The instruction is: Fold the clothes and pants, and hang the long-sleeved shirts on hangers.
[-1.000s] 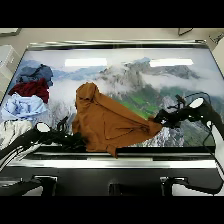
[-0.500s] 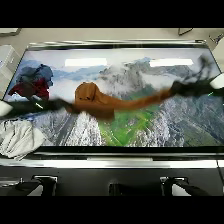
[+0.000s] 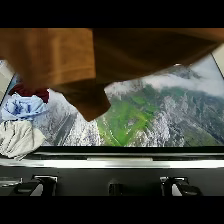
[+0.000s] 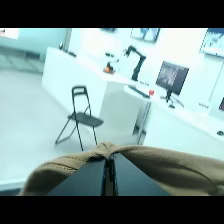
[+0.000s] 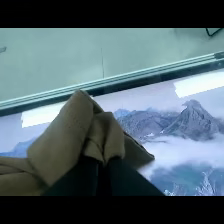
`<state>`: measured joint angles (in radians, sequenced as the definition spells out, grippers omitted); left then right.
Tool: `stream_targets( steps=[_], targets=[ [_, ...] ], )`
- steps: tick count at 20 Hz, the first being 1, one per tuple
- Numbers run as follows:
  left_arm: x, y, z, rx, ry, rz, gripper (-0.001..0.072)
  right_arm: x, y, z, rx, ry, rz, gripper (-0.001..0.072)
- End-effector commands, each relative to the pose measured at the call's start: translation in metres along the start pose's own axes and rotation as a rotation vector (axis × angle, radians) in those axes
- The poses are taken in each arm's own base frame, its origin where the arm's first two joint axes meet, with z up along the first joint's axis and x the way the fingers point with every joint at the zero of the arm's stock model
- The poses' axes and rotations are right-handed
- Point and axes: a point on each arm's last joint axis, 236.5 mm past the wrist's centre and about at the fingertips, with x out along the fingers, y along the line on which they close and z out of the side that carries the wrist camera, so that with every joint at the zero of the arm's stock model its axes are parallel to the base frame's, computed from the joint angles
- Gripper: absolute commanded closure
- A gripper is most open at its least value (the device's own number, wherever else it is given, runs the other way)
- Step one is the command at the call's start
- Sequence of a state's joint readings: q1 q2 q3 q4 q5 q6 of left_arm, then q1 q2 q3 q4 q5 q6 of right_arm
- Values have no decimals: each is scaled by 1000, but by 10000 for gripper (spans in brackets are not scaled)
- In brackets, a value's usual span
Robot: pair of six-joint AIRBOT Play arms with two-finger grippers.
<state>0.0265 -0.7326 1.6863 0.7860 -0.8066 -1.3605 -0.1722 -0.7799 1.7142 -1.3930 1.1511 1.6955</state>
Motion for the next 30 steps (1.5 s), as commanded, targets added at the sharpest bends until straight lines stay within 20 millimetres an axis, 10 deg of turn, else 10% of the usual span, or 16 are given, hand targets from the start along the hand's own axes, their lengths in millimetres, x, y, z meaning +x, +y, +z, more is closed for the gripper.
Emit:
stream_targets(
  steps=[1,5,8,11,14,17,22,23,25,26,30],
  targets=[
    [-7,-11,18,12,-47,-15,688,-48,9,11,3,-69,11,660],
    [22,32,-37,-8,111,51,688,-27,-8,-51,8,206,-51,662],
    [55,108,-162,-124,399,155,687,32,-49,-168,50,664,-156,661],
    [74,198,-302,-262,590,303,687,141,-72,-275,185,785,-148,660],
    [83,267,-400,-350,673,438,686,241,-63,-330,555,694,-102,660],
    [77,280,-475,-524,794,474,685,284,-50,-375,866,734,-78,661],
    [62,259,-530,-730,942,436,636,294,-57,-397,806,768,-49,602],
    [57,258,-525,-742,956,427,553,293,-64,-385,777,768,-26,434],
    [35,267,-507,-781,1020,406,128,275,-93,-355,641,818,35,154],
    [10,276,-500,-789,1093,409,48,255,-125,-349,579,879,-7,145],
    [-137,288,-515,-890,1497,583,131,142,-229,-381,570,1201,-284,148]
  ],
)
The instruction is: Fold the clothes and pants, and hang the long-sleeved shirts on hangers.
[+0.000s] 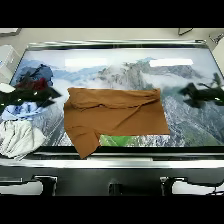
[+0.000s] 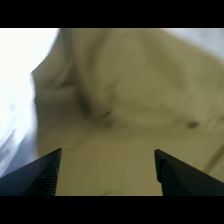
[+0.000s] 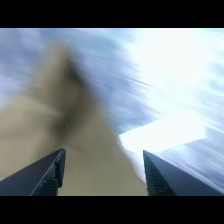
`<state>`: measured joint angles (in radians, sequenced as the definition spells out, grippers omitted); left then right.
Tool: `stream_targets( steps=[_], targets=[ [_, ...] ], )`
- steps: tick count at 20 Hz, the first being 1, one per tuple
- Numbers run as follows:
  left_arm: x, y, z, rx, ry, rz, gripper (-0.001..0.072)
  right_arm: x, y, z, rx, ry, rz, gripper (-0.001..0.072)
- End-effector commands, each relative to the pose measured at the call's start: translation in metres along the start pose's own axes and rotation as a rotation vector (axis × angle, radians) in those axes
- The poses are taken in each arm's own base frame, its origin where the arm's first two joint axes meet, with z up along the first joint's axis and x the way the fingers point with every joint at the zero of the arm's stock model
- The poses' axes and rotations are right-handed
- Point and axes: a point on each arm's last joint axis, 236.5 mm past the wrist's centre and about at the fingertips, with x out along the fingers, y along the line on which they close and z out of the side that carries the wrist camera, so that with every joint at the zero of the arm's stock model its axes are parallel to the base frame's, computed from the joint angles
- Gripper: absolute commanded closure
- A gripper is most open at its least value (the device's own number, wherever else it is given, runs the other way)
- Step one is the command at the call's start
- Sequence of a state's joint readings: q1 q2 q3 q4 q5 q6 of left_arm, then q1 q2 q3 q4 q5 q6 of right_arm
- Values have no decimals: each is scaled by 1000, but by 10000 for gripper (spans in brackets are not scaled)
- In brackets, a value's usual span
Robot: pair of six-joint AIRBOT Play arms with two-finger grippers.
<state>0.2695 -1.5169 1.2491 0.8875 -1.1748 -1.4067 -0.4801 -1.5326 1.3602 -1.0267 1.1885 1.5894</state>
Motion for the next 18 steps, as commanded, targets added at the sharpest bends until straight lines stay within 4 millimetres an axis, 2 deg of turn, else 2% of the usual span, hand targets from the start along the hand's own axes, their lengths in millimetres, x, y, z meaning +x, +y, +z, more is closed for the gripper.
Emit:
stream_targets(
  steps=[1,3,5,7,11,12,14,15,17,18],
  targets=[
    [-19,80,-87,-137,322,143,132,-45,-101,-52,70,251,-227,148],
    [7,85,-119,-160,369,93,131,-45,-111,-73,81,330,-235,148],
    [33,76,-137,-160,361,23,132,-39,-108,-85,80,369,-233,148],
    [50,66,-142,-139,339,-12,132,-34,-103,-89,72,383,-223,149],
    [64,57,-135,-103,296,-2,149,-31,-95,-90,54,389,-211,149],
    [67,55,-134,-99,289,-3,226,-31,-95,-90,54,390,-209,149],
    [74,51,-133,-89,281,2,230,-31,-95,-91,50,392,-209,149],
    [77,50,-131,-96,268,13,290,-31,-95,-91,49,391,-209,149],
    [83,49,-128,-112,250,29,353,-28,-92,-94,22,406,-209,148],
    [84,49,-129,-115,254,30,470,-23,-89,-98,-9,419,-209,147]
  ],
)
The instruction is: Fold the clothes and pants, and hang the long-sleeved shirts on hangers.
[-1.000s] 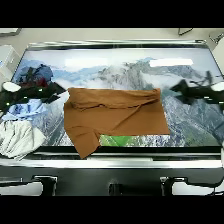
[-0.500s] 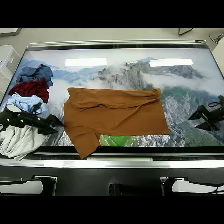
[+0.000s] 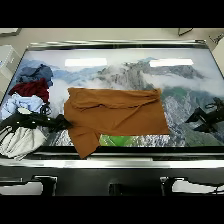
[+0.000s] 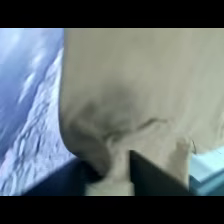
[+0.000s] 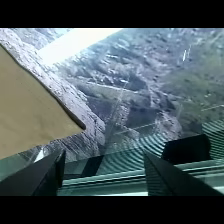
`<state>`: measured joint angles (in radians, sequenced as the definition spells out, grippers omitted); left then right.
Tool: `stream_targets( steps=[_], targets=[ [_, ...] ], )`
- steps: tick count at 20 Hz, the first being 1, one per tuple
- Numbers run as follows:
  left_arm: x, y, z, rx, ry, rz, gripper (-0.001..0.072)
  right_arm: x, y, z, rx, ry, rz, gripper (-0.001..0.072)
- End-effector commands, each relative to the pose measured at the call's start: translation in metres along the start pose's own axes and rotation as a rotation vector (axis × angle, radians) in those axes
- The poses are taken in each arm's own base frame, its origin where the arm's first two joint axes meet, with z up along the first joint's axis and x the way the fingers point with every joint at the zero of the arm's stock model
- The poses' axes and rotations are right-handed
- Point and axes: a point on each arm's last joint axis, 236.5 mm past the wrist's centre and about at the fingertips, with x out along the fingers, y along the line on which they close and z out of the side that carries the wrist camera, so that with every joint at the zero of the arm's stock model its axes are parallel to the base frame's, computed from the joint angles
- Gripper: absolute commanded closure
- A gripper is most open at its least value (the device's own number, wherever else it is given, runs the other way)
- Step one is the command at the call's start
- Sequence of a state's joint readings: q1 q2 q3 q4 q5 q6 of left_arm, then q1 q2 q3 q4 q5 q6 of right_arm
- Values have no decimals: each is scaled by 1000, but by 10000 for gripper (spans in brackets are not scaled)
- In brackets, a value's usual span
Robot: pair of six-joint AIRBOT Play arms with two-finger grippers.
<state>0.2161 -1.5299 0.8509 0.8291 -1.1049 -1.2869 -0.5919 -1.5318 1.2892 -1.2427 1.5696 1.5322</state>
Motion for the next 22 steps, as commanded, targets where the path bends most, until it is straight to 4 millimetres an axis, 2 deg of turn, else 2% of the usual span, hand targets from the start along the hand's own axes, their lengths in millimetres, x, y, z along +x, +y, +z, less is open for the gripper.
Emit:
stream_targets(
  steps=[1,2,7,10,13,16,20,22],
  targets=[
    [7,0,5,-11,-23,21,624,13,8,-5,-68,21,-21,146],
    [5,-1,4,1,-19,18,686,23,9,-6,-81,26,-43,146],
    [-4,-5,4,25,-33,10,687,75,23,-18,-100,93,-24,146],
    [-6,-7,4,32,-37,8,687,97,45,-18,-131,112,3,147],
    [-9,-9,5,40,-47,7,687,107,64,-26,-176,134,11,148],
    [-11,-11,5,43,-52,6,687,108,71,-53,-198,236,-8,161],
    [-15,-17,2,57,-27,-7,687,102,72,-80,-218,346,-16,327],
    [-19,-22,4,68,-27,-13,686,99,73,-78,-225,323,-18,571]
  ],
)
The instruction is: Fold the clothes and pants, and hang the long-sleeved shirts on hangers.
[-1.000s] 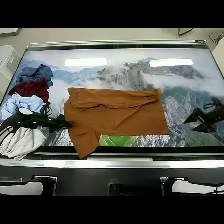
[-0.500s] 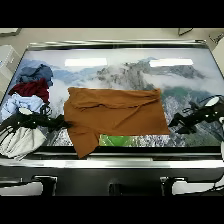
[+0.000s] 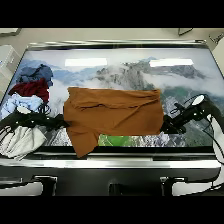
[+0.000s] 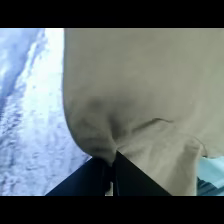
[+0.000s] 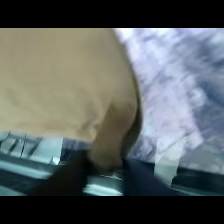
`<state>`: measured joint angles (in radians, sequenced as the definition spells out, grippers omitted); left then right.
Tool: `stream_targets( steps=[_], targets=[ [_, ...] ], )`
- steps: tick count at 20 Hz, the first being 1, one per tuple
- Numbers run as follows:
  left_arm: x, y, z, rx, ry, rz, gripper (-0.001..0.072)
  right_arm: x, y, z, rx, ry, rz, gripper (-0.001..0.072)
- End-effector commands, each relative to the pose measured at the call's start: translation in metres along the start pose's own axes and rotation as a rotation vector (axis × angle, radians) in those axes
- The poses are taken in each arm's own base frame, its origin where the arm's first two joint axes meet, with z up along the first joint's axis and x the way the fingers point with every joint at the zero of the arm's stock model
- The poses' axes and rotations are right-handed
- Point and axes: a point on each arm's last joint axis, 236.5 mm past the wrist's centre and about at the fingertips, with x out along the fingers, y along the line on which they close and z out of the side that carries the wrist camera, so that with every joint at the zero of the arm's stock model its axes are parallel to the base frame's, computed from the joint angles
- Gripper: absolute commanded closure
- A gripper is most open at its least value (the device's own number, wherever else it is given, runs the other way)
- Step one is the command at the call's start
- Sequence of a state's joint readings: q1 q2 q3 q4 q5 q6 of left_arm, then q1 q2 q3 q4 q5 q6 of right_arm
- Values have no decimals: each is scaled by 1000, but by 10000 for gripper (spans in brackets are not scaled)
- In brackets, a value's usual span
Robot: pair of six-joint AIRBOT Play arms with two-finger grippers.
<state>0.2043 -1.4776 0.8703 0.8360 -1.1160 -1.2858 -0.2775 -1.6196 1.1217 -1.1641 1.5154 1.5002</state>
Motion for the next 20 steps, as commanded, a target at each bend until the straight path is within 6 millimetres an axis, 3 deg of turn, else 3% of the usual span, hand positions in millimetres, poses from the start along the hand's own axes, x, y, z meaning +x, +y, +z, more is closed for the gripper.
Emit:
stream_targets(
  steps=[1,4,6,8,10,12,13,14,15,17,20],
  targets=[
    [-7,-9,2,18,11,-15,687,-5,6,-9,-12,14,2,658],
    [-26,-29,12,82,3,-37,688,-28,16,-3,-73,-71,-2,663],
    [-67,-63,42,186,-131,-43,688,-75,28,15,-135,-232,-44,664],
    [-151,-127,77,361,-377,-52,688,-161,60,37,-230,-523,-72,664],
    [-267,-210,82,561,-689,-65,688,-280,109,30,-347,-896,-87,664],
    [-393,-295,41,760,-1032,-88,688,-407,157,-23,-473,-1303,-118,664],
    [-446,-328,5,843,-1187,-104,688,-460,175,-67,-522,-1492,-138,663],
    [-491,-354,-37,917,-1330,-112,688,-498,187,-113,-553,-1642,-152,663],
    [-521,-371,-79,975,-1432,-123,688,-523,196,-160,-580,-1773,-155,663],
    [-547,-383,-144,1042,-1538,-140,688,-539,203,-235,-616,-1917,-154,663],
    [-564,-390,-202,1093,-1632,-161,689,-543,199,-300,-627,-2026,-181,663]
  ],
)
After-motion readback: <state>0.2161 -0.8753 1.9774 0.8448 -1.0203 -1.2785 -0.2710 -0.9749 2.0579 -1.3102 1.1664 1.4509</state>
